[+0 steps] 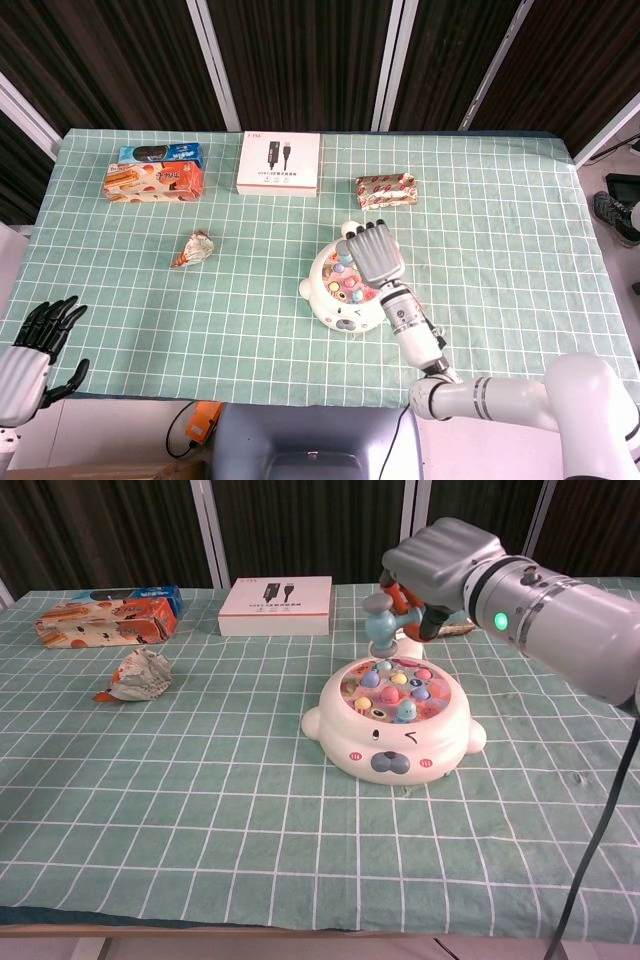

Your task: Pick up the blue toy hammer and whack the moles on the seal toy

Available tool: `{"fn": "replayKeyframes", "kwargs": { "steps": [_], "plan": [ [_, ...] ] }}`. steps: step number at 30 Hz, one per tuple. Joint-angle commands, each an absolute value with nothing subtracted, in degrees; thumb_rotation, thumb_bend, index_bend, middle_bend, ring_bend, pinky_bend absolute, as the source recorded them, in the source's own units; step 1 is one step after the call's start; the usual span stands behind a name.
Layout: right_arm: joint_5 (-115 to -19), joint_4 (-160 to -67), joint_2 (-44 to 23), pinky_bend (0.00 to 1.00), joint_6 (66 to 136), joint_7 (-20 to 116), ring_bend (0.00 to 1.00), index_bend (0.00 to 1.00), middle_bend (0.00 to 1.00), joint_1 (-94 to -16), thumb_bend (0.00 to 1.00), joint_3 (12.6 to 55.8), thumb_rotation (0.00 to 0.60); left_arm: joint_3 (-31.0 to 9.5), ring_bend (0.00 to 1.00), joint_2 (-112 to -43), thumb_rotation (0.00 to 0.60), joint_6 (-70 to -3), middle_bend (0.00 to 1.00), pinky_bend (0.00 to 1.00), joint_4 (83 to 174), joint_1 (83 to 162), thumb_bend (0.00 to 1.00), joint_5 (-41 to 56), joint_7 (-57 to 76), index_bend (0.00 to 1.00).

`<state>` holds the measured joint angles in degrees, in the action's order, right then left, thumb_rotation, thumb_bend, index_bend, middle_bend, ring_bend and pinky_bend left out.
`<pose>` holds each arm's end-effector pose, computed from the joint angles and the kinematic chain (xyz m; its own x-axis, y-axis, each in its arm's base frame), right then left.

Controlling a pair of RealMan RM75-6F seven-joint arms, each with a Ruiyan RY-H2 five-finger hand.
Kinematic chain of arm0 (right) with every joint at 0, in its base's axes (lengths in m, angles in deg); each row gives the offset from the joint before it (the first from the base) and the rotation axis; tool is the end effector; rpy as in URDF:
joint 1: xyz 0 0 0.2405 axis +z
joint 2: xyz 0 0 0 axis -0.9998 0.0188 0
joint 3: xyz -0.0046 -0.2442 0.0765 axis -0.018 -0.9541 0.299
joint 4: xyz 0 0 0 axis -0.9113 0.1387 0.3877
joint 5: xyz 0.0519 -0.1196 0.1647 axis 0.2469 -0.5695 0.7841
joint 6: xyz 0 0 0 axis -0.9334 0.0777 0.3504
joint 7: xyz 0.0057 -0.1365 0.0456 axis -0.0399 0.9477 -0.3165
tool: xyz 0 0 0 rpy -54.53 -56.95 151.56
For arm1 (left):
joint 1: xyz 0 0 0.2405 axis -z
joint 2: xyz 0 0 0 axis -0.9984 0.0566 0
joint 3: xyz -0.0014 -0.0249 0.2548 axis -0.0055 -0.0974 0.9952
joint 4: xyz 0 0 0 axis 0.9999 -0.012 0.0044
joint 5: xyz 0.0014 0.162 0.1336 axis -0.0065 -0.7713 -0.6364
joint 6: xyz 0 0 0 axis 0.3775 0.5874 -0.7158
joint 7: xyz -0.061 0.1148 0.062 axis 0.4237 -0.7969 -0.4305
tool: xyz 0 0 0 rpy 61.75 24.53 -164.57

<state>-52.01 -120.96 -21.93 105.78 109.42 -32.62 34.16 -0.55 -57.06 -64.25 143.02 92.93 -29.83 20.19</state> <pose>-0.0848 -0.3817 -0.0141 0.8280 0.0938 0.5528 -0.5078 -0.2925 0.8103 -0.2993 0.1682 0.1662 0.3457 -0.0092 0.9383 0.9096 -0.2425 -0.3375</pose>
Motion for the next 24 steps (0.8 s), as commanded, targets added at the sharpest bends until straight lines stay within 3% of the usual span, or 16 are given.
{"fn": "replayKeyframes", "kwargs": {
  "steps": [1,24],
  "plan": [
    [-51.9,-118.9,-23.5,0.65,105.2,109.6,0.58,0.97,0.64,-32.3,0.56,34.5,0.6,-0.6,0.0,-56.9,0.6,-64.2,0.0,0.02,142.9,92.9,0.42,-29.6,20.6,0.0],
    [-45.5,-117.1,-26.3,0.65,103.3,117.6,0.58,0.97,0.64,-31.1,0.56,35.4,0.6,-0.6,0.0,-56.8,0.6,-64.0,0.0,0.02,142.6,93.0,0.42,-29.5,21.2,0.0]
  ]
}}
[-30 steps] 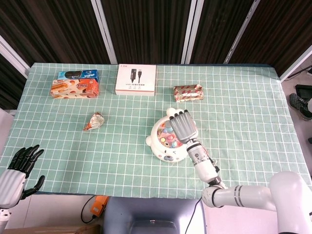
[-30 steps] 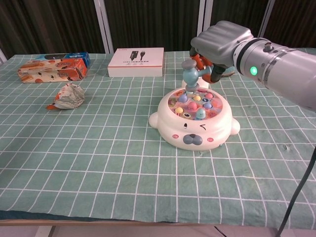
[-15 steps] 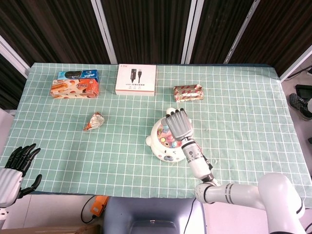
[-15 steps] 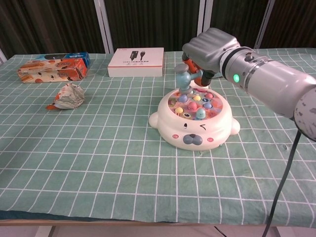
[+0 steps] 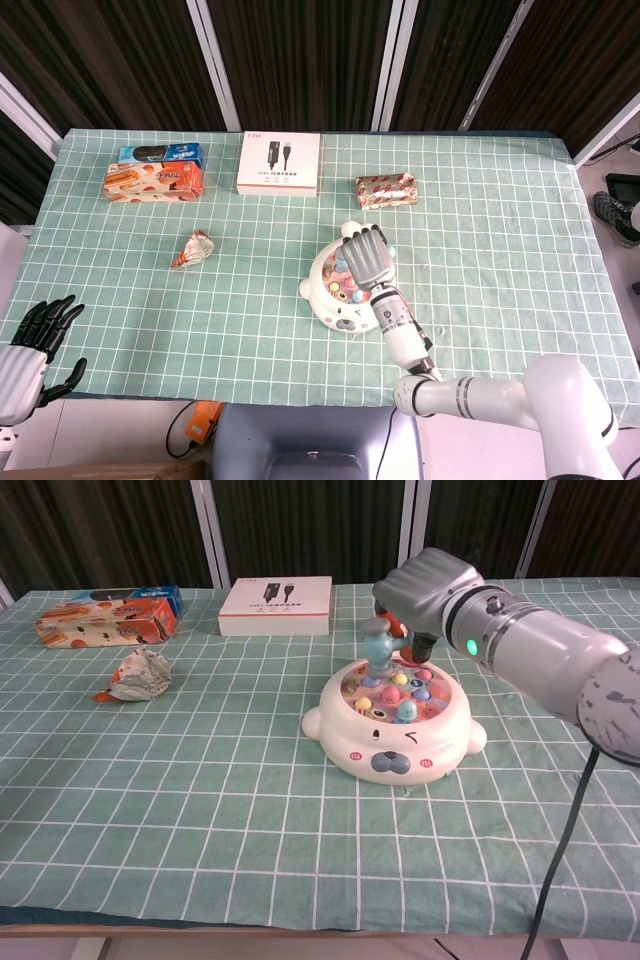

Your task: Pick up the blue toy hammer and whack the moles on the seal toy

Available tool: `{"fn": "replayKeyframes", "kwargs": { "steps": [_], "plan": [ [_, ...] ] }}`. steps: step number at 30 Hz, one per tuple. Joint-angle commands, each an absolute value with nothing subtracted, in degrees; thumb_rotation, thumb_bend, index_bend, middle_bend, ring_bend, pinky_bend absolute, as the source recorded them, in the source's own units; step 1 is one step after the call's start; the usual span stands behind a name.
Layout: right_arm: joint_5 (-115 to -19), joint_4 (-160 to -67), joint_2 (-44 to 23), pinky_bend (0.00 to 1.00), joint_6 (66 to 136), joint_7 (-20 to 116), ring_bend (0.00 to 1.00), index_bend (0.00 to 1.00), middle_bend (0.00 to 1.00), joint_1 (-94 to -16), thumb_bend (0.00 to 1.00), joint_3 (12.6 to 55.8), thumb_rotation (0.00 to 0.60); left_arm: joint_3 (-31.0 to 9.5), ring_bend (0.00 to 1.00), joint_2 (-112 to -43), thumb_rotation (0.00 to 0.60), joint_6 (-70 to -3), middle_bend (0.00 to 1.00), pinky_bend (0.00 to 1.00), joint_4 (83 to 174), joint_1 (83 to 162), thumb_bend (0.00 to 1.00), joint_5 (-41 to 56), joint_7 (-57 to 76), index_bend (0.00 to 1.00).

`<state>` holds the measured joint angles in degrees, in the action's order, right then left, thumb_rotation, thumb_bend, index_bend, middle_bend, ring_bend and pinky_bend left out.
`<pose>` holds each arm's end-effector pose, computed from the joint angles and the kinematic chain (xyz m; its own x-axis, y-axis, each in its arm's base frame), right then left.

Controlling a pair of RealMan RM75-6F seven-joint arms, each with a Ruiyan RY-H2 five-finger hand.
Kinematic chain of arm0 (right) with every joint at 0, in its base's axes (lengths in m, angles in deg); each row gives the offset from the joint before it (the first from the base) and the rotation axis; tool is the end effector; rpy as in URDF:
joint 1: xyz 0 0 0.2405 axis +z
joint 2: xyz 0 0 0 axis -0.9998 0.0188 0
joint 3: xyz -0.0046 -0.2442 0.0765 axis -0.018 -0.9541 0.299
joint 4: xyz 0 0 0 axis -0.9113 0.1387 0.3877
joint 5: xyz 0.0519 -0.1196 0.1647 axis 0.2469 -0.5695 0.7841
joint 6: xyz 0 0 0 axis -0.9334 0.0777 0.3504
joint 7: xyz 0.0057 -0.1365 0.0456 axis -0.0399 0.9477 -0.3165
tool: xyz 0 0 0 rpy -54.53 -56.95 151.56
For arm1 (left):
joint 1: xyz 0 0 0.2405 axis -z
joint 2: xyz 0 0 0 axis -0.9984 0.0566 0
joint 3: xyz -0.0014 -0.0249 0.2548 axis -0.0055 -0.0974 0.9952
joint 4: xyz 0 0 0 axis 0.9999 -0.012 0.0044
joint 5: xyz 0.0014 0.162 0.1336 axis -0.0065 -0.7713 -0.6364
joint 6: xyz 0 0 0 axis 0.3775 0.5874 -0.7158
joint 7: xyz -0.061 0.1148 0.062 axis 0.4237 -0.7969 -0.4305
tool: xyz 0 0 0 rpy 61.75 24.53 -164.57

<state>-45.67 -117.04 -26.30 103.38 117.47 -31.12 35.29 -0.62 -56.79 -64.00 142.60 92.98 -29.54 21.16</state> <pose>-0.0854 -0.3846 -0.0392 0.8852 0.0274 0.4644 -0.4387 -0.2829 0.8530 -0.3017 0.1691 0.1684 0.3423 -0.0046 0.9396 0.9123 -0.2377 -0.3335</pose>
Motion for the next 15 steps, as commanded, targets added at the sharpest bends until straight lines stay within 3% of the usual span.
{"fn": "replayKeyframes", "kwargs": {
  "steps": [1,15],
  "plan": [
    [-45.5,-117.1,-26.3,0.65,103.3,117.6,0.58,0.97,0.64,-31.0,0.56,35.4,0.6,-0.6,0.0,-56.8,0.6,-64.1,0.0,0.02,142.5,92.9,0.42,-29.5,21.2,0.0],
    [-44.0,-117.9,-26.2,0.65,103.6,118.8,0.58,0.97,0.64,-30.7,0.56,35.5,0.6,-0.6,0.0,-56.7,0.6,-64.7,0.0,0.02,142.2,92.7,0.42,-29.8,22.0,0.0]
  ]
}}
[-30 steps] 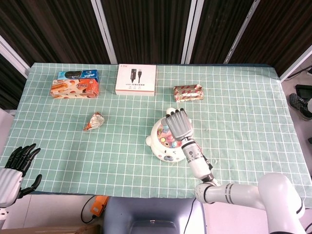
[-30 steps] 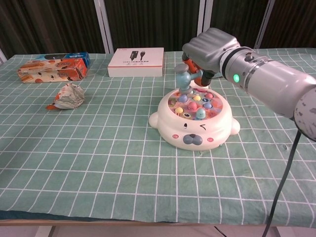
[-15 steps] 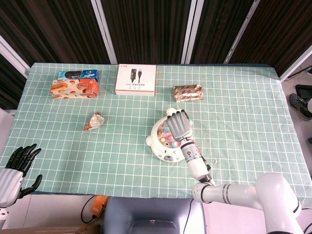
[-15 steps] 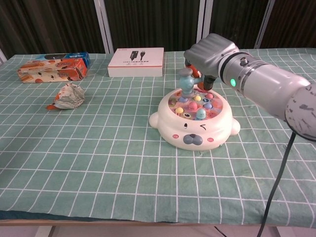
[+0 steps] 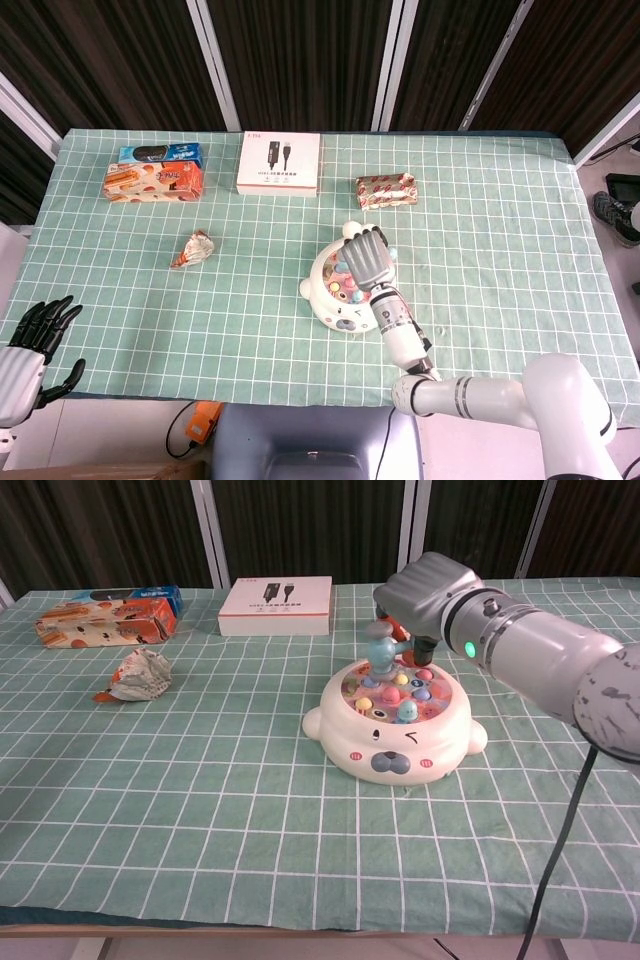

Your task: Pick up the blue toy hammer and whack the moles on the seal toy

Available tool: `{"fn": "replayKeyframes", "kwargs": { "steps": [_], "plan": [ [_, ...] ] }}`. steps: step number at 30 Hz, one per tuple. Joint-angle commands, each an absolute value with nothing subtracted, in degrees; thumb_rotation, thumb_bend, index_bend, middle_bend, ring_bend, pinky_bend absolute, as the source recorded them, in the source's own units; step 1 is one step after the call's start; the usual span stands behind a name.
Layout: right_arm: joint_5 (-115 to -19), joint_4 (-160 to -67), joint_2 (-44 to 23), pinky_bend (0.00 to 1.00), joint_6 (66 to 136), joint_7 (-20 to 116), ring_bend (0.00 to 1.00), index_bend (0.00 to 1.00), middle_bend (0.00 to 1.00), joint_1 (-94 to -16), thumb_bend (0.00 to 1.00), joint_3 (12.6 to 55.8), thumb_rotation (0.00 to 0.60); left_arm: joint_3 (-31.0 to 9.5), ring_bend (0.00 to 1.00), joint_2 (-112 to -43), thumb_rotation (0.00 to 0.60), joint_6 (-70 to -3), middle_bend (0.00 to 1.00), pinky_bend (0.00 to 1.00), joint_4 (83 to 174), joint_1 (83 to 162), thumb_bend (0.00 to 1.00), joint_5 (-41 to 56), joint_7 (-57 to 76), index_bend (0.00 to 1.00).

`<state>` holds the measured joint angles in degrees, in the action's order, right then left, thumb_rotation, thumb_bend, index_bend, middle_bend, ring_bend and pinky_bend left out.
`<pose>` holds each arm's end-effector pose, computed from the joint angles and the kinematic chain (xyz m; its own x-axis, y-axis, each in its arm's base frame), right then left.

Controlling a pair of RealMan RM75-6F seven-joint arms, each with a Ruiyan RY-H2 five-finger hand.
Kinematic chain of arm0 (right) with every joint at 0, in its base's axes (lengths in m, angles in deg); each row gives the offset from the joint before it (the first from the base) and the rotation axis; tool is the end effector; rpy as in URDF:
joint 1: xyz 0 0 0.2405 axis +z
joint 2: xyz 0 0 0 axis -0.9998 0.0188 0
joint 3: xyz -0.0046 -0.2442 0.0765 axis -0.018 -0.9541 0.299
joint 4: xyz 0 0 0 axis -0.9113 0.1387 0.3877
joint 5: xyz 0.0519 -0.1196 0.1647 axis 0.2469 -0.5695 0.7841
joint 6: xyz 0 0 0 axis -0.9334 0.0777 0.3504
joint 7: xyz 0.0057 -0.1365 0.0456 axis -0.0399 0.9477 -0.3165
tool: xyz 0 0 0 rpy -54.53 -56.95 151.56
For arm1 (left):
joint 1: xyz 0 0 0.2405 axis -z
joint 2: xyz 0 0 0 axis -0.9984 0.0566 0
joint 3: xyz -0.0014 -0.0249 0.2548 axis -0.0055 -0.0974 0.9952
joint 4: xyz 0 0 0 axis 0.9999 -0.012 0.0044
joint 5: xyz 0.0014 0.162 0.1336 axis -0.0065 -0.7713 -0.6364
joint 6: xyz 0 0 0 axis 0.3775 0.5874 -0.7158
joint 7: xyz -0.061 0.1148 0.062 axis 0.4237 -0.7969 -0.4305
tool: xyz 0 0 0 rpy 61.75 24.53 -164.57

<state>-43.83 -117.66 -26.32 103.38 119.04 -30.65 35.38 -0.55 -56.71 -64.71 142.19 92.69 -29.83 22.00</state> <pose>-0.0843 -0.3837 -0.0409 0.8919 0.0104 0.4520 -0.4309 -0.2838 0.8566 -0.3025 0.1672 0.1704 0.3344 -0.0098 0.9424 0.9140 -0.2402 -0.3268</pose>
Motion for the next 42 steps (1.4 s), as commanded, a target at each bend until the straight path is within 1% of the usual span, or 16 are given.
{"fn": "replayKeyframes", "kwargs": {
  "steps": [1,8,12,18,22,26,31,32,33,35,36,38,42],
  "plan": [
    [-44.1,-118.1,-26.0,0.65,103.7,118.5,0.58,0.97,0.64,-30.7,0.56,35.6,0.6,-0.5,0.0,-56.7,0.6,-64.7,0.0,0.02,142.1,92.7,0.42,-29.8,22.0,0.0],
    [-45.5,-121.2,-23.1,0.65,105.2,116.3,0.58,0.97,0.64,-31.9,0.56,36.1,0.6,-0.5,0.0,-56.8,0.6,-64.6,0.0,0.02,142.2,92.7,0.42,-29.9,21.6,0.0],
    [-48.5,-125.1,-19.5,0.65,106.8,114.0,0.58,0.97,0.64,-33.5,0.56,35.3,0.6,-0.5,0.0,-57.0,0.6,-64.5,0.0,0.02,142.3,92.7,0.42,-30.0,21.1,0.0],
    [-57.5,-131.3,-12.3,0.65,110.8,107.6,0.58,0.97,0.64,-39.0,0.56,30.9,0.6,-0.4,0.0,-57.2,0.6,-64.3,0.0,0.02,142.6,92.7,0.42,-30.2,19.9,0.0],
    [-64.2,-131.3,-9.3,0.65,114.0,97.5,0.58,0.97,0.64,-45.1,0.56,26.9,0.6,-0.2,0.0,-57.4,0.6,-64.4,0.0,0.02,142.9,92.6,0.42,-30.6,18.8,0.0],
    [-69.9,-125.3,-9.6,0.65,115.7,87.0,0.58,0.97,0.64,-50.3,0.56,23.5,0.6,-0.1,0.0,-57.6,0.6,-64.2,0.0,0.02,143.2,92.7,0.42,-30.9,18.0,0.0],
    [-70.8,-121.5,-10.6,0.65,115.5,82.1,0.58,0.97,0.64,-52.6,0.56,22.4,0.6,0.0,0.0,-57.7,0.6,-64.0,0.0,0.02,143.4,92.8,0.42,-31.0,17.7,0.0],
    [-71.2,-119.0,-11.3,0.65,115.1,79.6,0.58,0.97,0.64,-53.8,0.56,21.8,0.6,0.0,0.0,-57.7,0.6,-63.9,0.0,0.02,143.4,92.8,0.42,-31.1,17.5,0.0],
    [-70.6,-113.6,-12.9,0.65,113.6,76.3,0.58,0.97,0.64,-55.6,0.56,20.9,0.6,0.0,0.0,-57.9,0.6,-63.7,0.0,0.02,143.5,92.9,0.42,-31.1,17.2,0.0],
    [-71.9,-105.6,-16.3,0.65,112.0,71.4,0.58,0.97,0.64,-56.6,0.56,21.0,0.6,-0.1,0.0,-58.0,0.6,-63.4,0.0,0.02,143.7,93.1,0.42,-30.9,16.7,0.0],
    [-72.1,-103.2,-17.4,0.65,111.1,69.9,0.58,0.97,0.64,-56.9,0.56,21.1,0.6,-0.1,0.0,-58.0,0.6,-63.3,0.0,0.02,143.7,93.1,0.42,-30.9,16.5,0.0],
    [-73.1,-98.5,-19.7,0.65,109.7,66.6,0.58,0.97,0.64,-57.2,0.56,21.6,0.6,-0.1,0.0,-58.1,0.6,-63.1,0.0,0.02,143.8,93.2,0.42,-30.9,16.2,0.0],
    [-74.1,-92.3,-22.9,0.66,107.6,62.7,0.58,0.97,0.64,-57.7,0.56,22.8,0.6,-0.1,0.0,-58.1,0.6,-63.1,0.0,0.02,143.8,93.1,0.42,-30.7,16.1,0.0]
  ]
}}
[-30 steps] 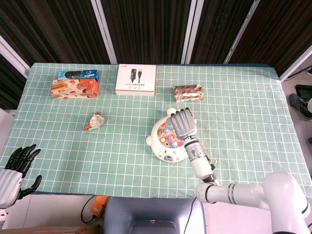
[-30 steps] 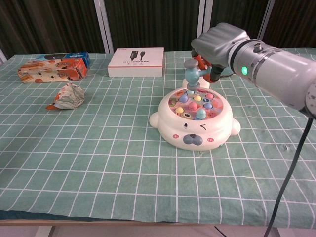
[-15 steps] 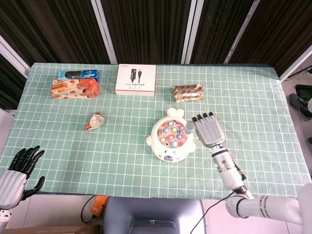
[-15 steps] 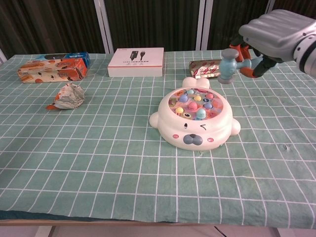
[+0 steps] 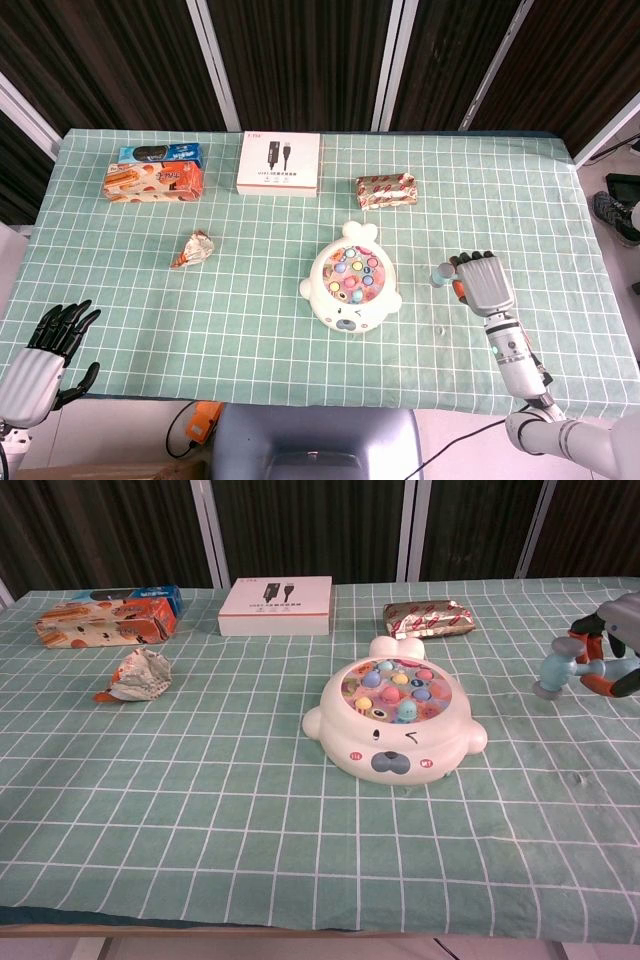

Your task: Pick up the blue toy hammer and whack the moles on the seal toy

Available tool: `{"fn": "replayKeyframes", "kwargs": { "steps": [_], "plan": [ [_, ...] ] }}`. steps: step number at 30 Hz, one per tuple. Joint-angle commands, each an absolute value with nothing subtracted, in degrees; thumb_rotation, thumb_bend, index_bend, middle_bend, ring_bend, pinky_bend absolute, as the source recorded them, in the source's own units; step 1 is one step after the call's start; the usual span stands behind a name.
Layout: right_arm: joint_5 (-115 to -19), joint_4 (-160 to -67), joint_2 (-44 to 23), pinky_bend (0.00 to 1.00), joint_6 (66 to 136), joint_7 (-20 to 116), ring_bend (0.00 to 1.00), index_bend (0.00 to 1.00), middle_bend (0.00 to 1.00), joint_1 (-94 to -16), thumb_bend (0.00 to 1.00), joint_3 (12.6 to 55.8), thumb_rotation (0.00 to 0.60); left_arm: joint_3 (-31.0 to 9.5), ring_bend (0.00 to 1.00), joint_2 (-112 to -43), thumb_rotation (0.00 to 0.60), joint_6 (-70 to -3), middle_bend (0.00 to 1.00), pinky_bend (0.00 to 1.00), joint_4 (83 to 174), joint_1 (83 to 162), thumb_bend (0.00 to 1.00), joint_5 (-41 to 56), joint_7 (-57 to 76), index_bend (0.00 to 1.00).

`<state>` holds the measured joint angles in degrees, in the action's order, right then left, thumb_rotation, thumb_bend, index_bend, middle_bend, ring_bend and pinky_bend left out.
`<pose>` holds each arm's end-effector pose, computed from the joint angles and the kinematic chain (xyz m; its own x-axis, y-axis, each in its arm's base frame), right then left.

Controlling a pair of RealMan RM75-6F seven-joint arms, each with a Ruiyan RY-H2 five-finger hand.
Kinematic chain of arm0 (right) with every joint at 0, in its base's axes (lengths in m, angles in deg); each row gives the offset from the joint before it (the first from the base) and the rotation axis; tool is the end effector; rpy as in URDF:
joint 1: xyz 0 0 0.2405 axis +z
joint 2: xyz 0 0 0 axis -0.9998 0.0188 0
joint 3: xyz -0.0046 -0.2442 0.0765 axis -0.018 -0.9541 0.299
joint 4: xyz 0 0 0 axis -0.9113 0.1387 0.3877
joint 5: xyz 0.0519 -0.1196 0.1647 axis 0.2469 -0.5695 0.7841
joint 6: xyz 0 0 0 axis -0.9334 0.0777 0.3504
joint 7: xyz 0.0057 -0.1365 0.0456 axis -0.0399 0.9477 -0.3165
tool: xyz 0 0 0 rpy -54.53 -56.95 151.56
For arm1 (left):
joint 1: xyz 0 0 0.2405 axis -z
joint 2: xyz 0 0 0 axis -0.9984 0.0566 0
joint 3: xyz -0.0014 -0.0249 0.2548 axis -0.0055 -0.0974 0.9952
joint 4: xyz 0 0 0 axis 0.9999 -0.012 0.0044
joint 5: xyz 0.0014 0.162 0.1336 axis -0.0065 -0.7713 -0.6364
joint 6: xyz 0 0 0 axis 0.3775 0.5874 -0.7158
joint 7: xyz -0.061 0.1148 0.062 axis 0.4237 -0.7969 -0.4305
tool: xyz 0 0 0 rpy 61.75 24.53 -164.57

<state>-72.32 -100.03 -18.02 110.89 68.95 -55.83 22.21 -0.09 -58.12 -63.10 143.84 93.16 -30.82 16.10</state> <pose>-0.2864 -0.3326 0.0392 0.7305 0.0117 0.6828 -0.6742 -0.1469 0.7238 -0.2944 0.1668 0.1546 0.3852 0.0044 0.9228 0.8916 -0.2598 -0.3710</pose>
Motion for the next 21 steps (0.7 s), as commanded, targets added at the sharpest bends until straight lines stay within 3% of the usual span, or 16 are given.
{"fn": "replayKeyframes", "kwargs": {
  "steps": [1,21],
  "plan": [
    [-74.3,-91.2,-23.4,0.66,107.1,62.1,0.58,0.97,0.64,-57.8,0.56,23.1,0.6,-0.2,0.0,-58.1,0.6,-63.1,0.0,0.02,143.8,93.1,0.42,-30.6,16.1,0.0],
    [-77.3,-83.3,-27.5,0.66,103.3,58.9,0.58,0.95,0.64,-59.5,0.56,27.6,0.6,-0.1,0.0,-58.0,0.6,-62.9,0.0,0.02,143.9,93.2,0.42,-30.5,16.2,0.0]
  ]
}}
